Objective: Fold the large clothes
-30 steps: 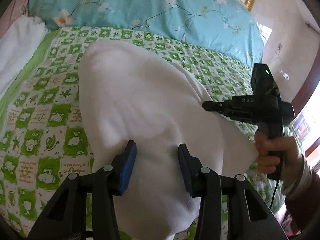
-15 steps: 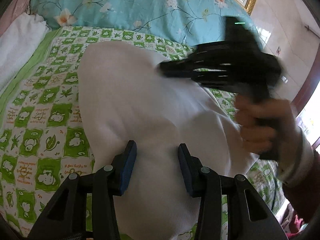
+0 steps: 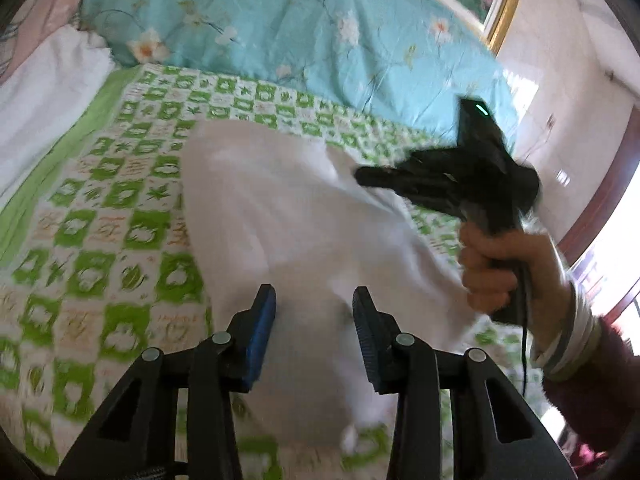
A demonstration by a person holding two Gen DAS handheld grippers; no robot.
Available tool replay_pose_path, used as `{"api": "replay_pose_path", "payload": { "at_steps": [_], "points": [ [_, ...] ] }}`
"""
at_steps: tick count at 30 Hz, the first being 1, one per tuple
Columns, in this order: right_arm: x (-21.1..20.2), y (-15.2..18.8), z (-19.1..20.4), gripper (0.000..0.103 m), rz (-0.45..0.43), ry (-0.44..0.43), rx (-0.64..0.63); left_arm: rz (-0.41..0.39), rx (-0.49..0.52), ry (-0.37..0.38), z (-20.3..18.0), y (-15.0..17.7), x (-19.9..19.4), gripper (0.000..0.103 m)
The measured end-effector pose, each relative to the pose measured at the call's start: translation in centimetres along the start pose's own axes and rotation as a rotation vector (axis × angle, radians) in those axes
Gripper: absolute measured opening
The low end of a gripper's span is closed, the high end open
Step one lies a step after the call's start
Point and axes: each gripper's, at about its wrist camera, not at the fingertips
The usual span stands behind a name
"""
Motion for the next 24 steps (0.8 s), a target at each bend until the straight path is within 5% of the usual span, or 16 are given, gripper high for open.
{"api": "replay_pose_path", "payload": {
  "at_steps": [4,9,12,14,24],
  "points": [
    [-4.6,5.4,0.7,0.003,0.002,-0.039,-0.077,-0.021,-0.006,0.119,-1.6,1.3,-2.1,0.033],
    [-5.0,9.7,-1.6,0.003,0.038,0.104,-0.082,0.108,0.039,0.055,-1.7,3.0,1.5,0.021],
    [-4.1,10.3,-4.6,0.000,0.051,0.104,0.006,0.133,-0.009,0.075,0.1,3.8,2.9,0.002],
    [-4.1,10.5,-5.2,0.000,0.034,0.106,0.021,0.132,-0.069,0.116,1.0,4.2,3.2,0.000],
    [-3.9,10.5,-5.2,0.000,0.039,0.153,0.004,0.126,-0.065,0.068,-0.3,4.8,3.5,0.000]
  ]
}}
Point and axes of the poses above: each gripper's, at about its wrist camera, not at the fingertips, and x roughly the way its jaws point, z to its left, y to its underside, and after that the axes turned 10 degrees about y, right-handed
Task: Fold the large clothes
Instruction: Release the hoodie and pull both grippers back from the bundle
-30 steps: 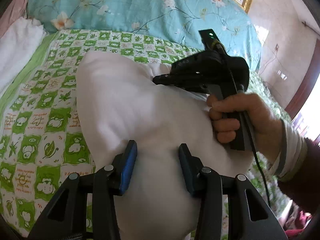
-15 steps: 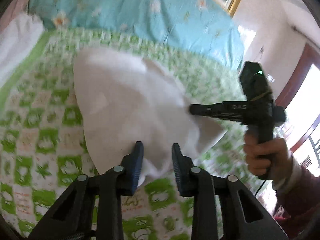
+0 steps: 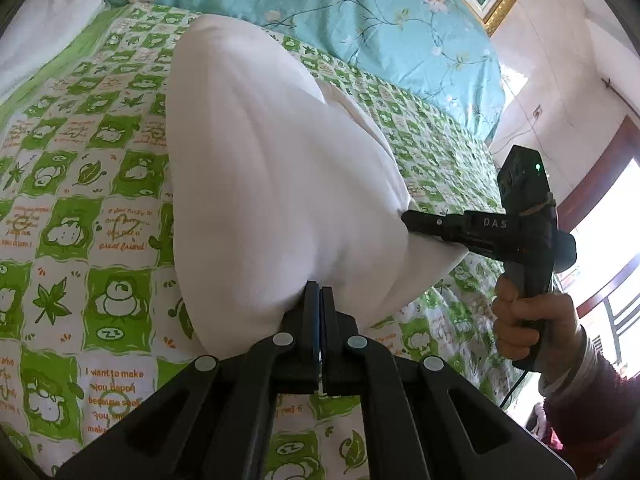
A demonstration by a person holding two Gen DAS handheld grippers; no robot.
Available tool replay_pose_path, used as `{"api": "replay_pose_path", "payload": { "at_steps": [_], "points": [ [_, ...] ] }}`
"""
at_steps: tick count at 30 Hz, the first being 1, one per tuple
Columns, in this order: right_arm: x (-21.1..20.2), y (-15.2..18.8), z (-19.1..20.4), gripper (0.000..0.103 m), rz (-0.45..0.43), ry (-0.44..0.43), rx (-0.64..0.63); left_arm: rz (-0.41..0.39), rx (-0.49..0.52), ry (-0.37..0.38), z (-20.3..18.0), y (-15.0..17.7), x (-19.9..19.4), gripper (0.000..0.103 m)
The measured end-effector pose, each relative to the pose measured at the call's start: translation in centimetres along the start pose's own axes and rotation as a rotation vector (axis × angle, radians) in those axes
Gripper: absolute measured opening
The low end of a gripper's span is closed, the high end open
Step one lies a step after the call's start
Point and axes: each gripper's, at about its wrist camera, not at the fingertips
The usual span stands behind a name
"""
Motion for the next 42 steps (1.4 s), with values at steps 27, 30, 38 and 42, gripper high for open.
{"api": "replay_pose_path", "payload": {
  "at_steps": [27,30,38,42],
  "points": [
    [3.4,-6.5,2.4,0.000,-0.026,0.060,0.012,-0.073,-0.104,-0.257,2.3,-7.0,0.3,0.009],
    [3.2,-6.3,2.0,0.000,-0.034,0.071,0.032,-0.058,-0.059,-0.295,1.8,-7.0,1.7,0.009],
    [1.7,-5.5,1.8,0.000,-0.038,0.071,0.052,-0.081,-0.080,-0.272,1.3,-6.8,-0.3,0.009],
    [-2.1,-2.9,3.4,0.003,-0.073,-0.001,-0.020,-0.128,-0.060,-0.197,-0.4,-4.9,-3.5,0.011]
  ]
}}
Point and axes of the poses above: each gripper's, at about its wrist camera, not at the fingertips, and x roughly the way its jaws point, z to its left, y to its underside, and after that the axes turned 10 degrees about y, right-handed
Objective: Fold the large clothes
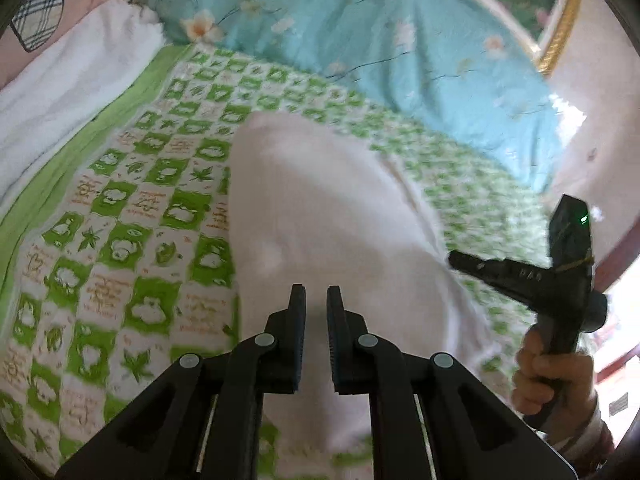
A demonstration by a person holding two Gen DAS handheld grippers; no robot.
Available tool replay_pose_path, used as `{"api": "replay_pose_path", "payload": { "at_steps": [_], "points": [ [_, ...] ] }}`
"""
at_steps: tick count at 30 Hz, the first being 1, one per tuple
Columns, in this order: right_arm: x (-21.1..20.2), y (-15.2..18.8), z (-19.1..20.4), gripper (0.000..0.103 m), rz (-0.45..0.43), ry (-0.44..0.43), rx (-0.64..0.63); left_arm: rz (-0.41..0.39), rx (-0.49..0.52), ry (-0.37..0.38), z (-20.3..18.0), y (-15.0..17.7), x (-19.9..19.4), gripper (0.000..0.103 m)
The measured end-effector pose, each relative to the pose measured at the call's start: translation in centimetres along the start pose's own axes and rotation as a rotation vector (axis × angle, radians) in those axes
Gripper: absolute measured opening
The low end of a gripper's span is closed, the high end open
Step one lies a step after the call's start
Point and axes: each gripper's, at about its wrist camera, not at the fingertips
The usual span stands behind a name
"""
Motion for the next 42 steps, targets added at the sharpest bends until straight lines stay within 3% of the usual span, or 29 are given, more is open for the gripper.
{"api": "replay_pose_path", "payload": {
  "at_steps": [1,4,7,12,16,19,21,23,24,31,42],
  "points": [
    [-0.4,0.6,0.4,0.003,0.004,-0.001,-0.028,0.007,0.012,-0.011,-0.3,0.4,-0.2,0.014],
    [0.6,2.7,0.3,0.003,0.052,0.120,-0.092,0.046,0.058,-0.063,-0.6,2.1,1.0,0.018],
    [1.3,3.3,-1.6,0.000,0.053,0.098,-0.020,0.027,0.076,-0.082,-0.7,2.9,1.5,0.019],
    [-0.6,3.1,-1.2,0.003,0.036,0.105,-0.015,0.022,0.054,-0.087,-0.7,3.0,0.3,0.021],
    [-3.2,3.9,-0.5,0.003,0.007,0.070,-0.027,0.013,0.014,-0.087,-0.4,3.8,-0.9,0.038],
    [-4.7,4.9,0.1,0.004,0.011,0.044,-0.050,0.016,0.004,-0.085,-0.2,4.5,-1.4,0.041],
    [-5.4,5.5,0.5,0.012,0.013,0.042,-0.062,0.015,0.002,-0.087,-0.3,4.7,-1.7,0.049],
    [-5.9,6.1,0.8,0.049,0.005,0.045,-0.080,0.015,-0.003,-0.103,-0.4,5.1,-2.2,0.056],
    [-6.4,6.6,0.9,0.055,-0.005,0.046,-0.088,0.014,-0.005,-0.108,-0.4,5.3,-2.5,0.057],
    [-8.3,9.4,0.8,0.057,-0.022,0.083,-0.153,0.046,-0.014,-0.192,-0.2,7.7,-4.2,0.081],
    [-9.6,14.0,0.9,0.077,0.002,0.130,-0.241,0.150,0.064,-0.299,-1.8,11.8,-4.5,0.083]
  ]
}}
Point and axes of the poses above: each gripper's, at about its wrist camera, not at the fingertips, and x roughly the way its jaws point, z to its left, y to its underside, and after that the axes turned 10 degrees about y, right-handed
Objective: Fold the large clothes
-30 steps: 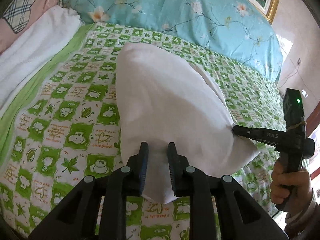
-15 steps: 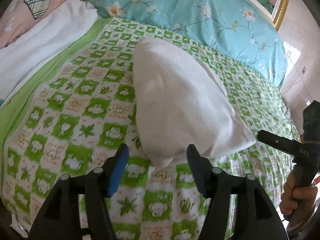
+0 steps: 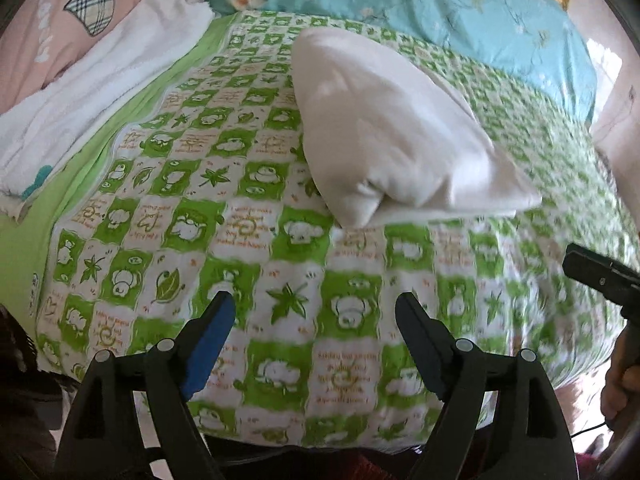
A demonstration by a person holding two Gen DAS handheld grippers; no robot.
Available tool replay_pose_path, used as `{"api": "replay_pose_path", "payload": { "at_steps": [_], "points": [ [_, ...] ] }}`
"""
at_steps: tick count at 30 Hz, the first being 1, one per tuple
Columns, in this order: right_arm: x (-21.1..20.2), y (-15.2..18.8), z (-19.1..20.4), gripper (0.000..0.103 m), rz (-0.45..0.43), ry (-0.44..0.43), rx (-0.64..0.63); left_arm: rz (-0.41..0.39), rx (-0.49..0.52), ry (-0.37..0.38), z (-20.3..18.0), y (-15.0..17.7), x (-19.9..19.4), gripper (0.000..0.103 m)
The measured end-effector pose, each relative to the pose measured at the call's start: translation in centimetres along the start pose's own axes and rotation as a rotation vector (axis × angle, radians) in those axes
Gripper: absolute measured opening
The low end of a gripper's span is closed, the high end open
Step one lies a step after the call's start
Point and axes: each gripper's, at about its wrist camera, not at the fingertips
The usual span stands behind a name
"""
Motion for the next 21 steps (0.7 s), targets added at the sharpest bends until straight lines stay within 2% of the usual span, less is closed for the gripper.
{"api": "replay_pose_path", "payload": {
  "at_steps": [3,6,9,12,14,15,16,18,21],
  "points": [
    [0.0,0.2,0.4,0.078,0.011,0.001,-0.017,0.003,0.030,-0.019,-0.7,0.1,-0.3,0.083],
    [-0.2,-0.2,0.6,0.080,0.011,0.009,-0.036,-0.010,0.056,-0.068,-1.1,-0.6,-1.3,0.083],
    [-1.1,-0.8,0.6,0.080,0.000,0.004,-0.056,-0.070,0.064,-0.095,-1.3,-2.0,-3.7,0.083],
    [-2.9,-1.7,0.9,0.081,-0.043,-0.002,-0.091,-0.164,0.069,-0.065,-1.5,-3.2,-6.6,0.083],
    [-4.1,-2.2,1.1,0.090,-0.077,-0.007,-0.116,-0.219,0.084,-0.090,-1.8,-4.0,-8.1,0.088],
    [-4.4,-2.4,1.1,0.094,-0.084,-0.006,-0.126,-0.215,0.105,-0.098,-2.0,-4.3,-8.2,0.090],
    [-4.6,-2.6,1.2,0.103,-0.093,-0.003,-0.137,-0.198,0.135,-0.118,-2.3,-4.6,-8.0,0.093],
    [-4.4,-2.8,1.3,0.103,-0.098,0.010,-0.151,-0.188,0.139,-0.152,-2.5,-5.0,-7.5,0.096],
    [-3.0,-2.7,1.4,0.103,-0.065,0.034,-0.159,-0.159,0.124,-0.155,-2.2,-5.1,-6.2,0.096]
  ]
}}
Point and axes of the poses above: each gripper's, at about its wrist camera, not at the fingertips, and x roughly the way its jaws point, z to its left, y to its underside, and after that the axes turned 10 degrees about y, right-handed
